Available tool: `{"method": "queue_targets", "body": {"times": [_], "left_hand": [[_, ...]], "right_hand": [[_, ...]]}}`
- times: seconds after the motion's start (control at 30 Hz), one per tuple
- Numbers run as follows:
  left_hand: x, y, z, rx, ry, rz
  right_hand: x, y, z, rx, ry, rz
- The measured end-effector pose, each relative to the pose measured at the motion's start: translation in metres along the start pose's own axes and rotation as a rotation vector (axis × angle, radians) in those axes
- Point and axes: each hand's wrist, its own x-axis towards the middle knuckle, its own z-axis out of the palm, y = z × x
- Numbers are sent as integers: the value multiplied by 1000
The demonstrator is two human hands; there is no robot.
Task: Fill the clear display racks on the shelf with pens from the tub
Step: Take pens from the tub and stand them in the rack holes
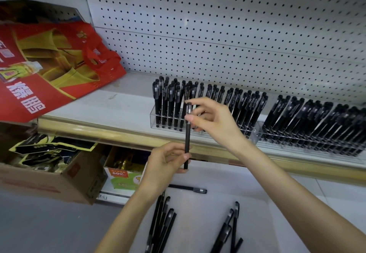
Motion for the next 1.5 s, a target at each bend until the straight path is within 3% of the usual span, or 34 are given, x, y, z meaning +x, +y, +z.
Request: {"method": "queue_targets", "body": {"times": [0.5, 0.6, 0.77, 0.83, 1.07, 1.5], "left_hand": [[18, 5, 12, 292, 130, 142], [22, 6, 3, 503, 128, 257], [37, 6, -20, 1125, 244, 555], [42, -1, -23, 1214, 242, 585], [49, -20, -21, 1361, 190, 516], [56, -20, -25, 1385, 195, 529]], "right_hand": [[-4, 3, -10, 50, 111, -13], [-2, 3, -12, 12, 161, -47], [15, -9, -26, 1, 425, -172], [21, -8, -25, -50, 480, -217], [32, 11, -9, -232, 506, -261], [37, 40, 10, -451, 396, -339]]}}
